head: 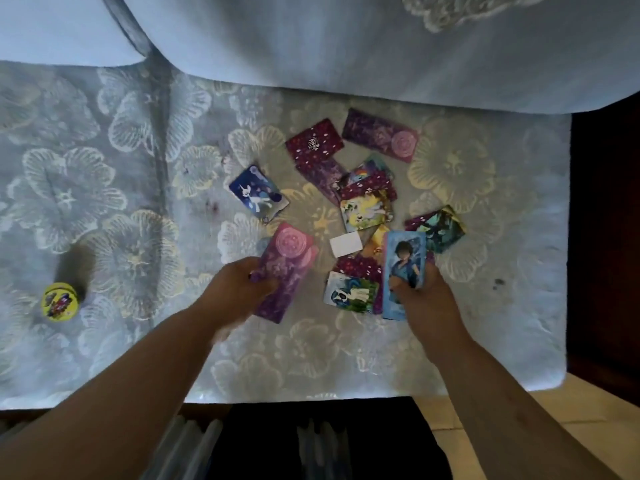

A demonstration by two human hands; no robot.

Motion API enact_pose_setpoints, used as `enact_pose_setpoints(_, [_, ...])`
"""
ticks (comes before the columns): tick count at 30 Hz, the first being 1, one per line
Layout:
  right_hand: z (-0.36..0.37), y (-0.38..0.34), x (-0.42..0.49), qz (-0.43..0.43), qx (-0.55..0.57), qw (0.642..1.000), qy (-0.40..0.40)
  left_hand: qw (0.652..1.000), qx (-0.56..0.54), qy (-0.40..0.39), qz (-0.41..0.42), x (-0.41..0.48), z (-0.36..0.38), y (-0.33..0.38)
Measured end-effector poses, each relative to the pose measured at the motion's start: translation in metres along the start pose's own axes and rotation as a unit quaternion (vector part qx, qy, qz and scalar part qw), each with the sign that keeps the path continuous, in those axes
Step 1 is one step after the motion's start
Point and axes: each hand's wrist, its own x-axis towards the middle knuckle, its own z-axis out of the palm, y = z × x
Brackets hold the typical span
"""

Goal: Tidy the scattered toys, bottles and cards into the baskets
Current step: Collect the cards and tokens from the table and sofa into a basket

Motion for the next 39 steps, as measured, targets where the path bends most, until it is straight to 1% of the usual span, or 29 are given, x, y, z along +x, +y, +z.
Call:
enact_pose_setpoints(1, [0.005, -0.007, -0.001, -0.001, 0.017, 0.999, -0.03, 0.999, -0.049, -0.01, -0.013, 0.002, 0.007, 0.005])
enact_pose_setpoints(3, [0.013, -0.023, 0.001, -0.017, 0.023, 0.998, -0.064, 0.994, -0.102, 0.012, -0.023, 0.004, 0.023, 0.014])
enact_pose_setpoints(4, [0.013, -0.031, 0.006, -0.043, -0.006, 0.997, -0.063, 0.993, -0.114, 0.037, -0.018, 0.006, 0.027, 0.02])
enact_pose_setpoints(6, [0.01, -0.043, 0.019, -0.126, -0.121, 0.984, -0.03, 0.992, -0.085, 0.097, 0.0, 0.011, 0.029, 0.026])
enact_pose_setpoints(8, [0.003, -0.058, 0.039, -0.201, -0.24, 0.95, -0.014, 0.987, -0.05, 0.152, 0.003, 0.018, 0.023, 0.029])
enact_pose_setpoints(10, [-0.004, -0.074, 0.062, -0.254, -0.349, 0.902, -0.01, 0.981, -0.052, 0.188, -0.004, 0.022, 0.012, 0.03])
enact_pose_setpoints(11, [-0.006, -0.083, 0.073, -0.269, -0.383, 0.883, -0.013, 0.978, -0.05, 0.201, -0.008, 0.025, 0.006, 0.03])
enact_pose_setpoints(12, [-0.007, -0.092, 0.082, -0.278, -0.391, 0.877, -0.017, 0.977, -0.049, 0.208, -0.012, 0.028, 0.001, 0.03])
enact_pose_setpoints(13, [-0.006, -0.102, 0.089, -0.279, -0.376, 0.883, -0.029, 0.976, -0.059, 0.21, -0.018, 0.03, -0.002, 0.031])
enact_pose_setpoints(15, [0.001, -0.122, 0.092, -0.269, -0.306, 0.911, -0.066, 0.973, -0.124, 0.193, -0.031, 0.034, -0.005, 0.035])
enact_pose_setpoints(17, [0.015, -0.137, 0.083, -0.241, -0.228, 0.935, -0.124, 0.966, -0.207, 0.15, -0.039, 0.035, -0.002, 0.042])
enact_pose_setpoints(18, [0.025, -0.142, 0.074, -0.228, -0.21, 0.938, -0.154, 0.96, -0.248, 0.125, -0.037, 0.036, 0.001, 0.046])
enact_pose_setpoints(19, [0.036, -0.142, 0.065, -0.225, -0.21, 0.934, -0.18, 0.953, -0.285, 0.097, -0.036, 0.034, 0.006, 0.049])
enact_pose_setpoints(21, [0.058, -0.136, 0.051, -0.239, -0.237, 0.913, -0.232, 0.942, -0.331, 0.041, -0.027, 0.031, 0.016, 0.056])
enact_pose_setpoints(23, [0.069, -0.129, 0.045, -0.251, -0.279, 0.883, -0.281, 0.947, -0.319, 0.031, -0.02, 0.031, 0.025, 0.053])
enact_pose_setpoints(24, [0.068, -0.128, 0.048, -0.249, -0.284, 0.877, -0.297, 0.947, -0.318, 0.041, -0.02, 0.033, 0.027, 0.051])
enact_pose_setpoints(25, [0.064, -0.129, 0.052, -0.241, -0.278, 0.88, -0.3, 0.941, -0.333, 0.054, -0.024, 0.036, 0.026, 0.047])
enact_pose_setpoints(27, [0.053, -0.134, 0.06, -0.227, -0.248, 0.904, -0.266, 0.922, -0.38, 0.068, -0.028, 0.037, 0.022, 0.042])
enact_pose_setpoints(29, [0.048, -0.139, 0.063, -0.215, -0.2, 0.919, -0.263, 0.908, -0.415, 0.051, -0.019, 0.037, 0.019, 0.039])
enact_pose_setpoints(31, [0.052, -0.144, 0.054, -0.226, -0.189, 0.905, -0.306, 0.902, -0.43, 0.012, -0.012, 0.033, 0.018, 0.04])
enact_pose_setpoints(32, [0.057, -0.143, 0.048, -0.233, -0.195, 0.895, -0.326, 0.901, -0.433, 0.005, -0.011, 0.033, 0.018, 0.038])
enact_pose_setpoints(33, [0.062, -0.143, 0.045, -0.233, -0.195, 0.892, -0.334, 0.9, -0.435, 0.011, -0.009, 0.033, 0.017, 0.036])
enact_pose_setpoints(34, [0.065, -0.144, 0.044, -0.229, -0.188, 0.899, -0.322, 0.9, -0.435, 0.028, -0.01, 0.033, 0.015, 0.033])
enact_pose_setpoints(35, [0.067, -0.145, 0.049, -0.227, -0.184, 0.916, -0.275, 0.897, -0.44, 0.051, -0.015, 0.034, 0.012, 0.031])
enact_pose_setpoints(36, [0.069, -0.145, 0.059, -0.231, -0.207, 0.931, -0.191, 0.893, -0.444, 0.075, -0.022, 0.035, 0.009, 0.027])
enact_pose_setpoints(37, [0.07, -0.145, 0.072, -0.239, -0.258, 0.931, -0.099, 0.889, -0.446, 0.096, -0.028, 0.036, 0.006, 0.025])
enact_pose_setpoints(38, [0.071, -0.145, 0.083, -0.238, -0.322, 0.916, -0.036, 0.887, -0.445, 0.117, -0.034, 0.036, 0.001, 0.021])
enact_pose_setpoints(39, [0.073, -0.145, 0.092, -0.229, -0.379, 0.897, -0.007, 0.885, -0.443, 0.134, -0.04, 0.036, -0.002, 0.018])
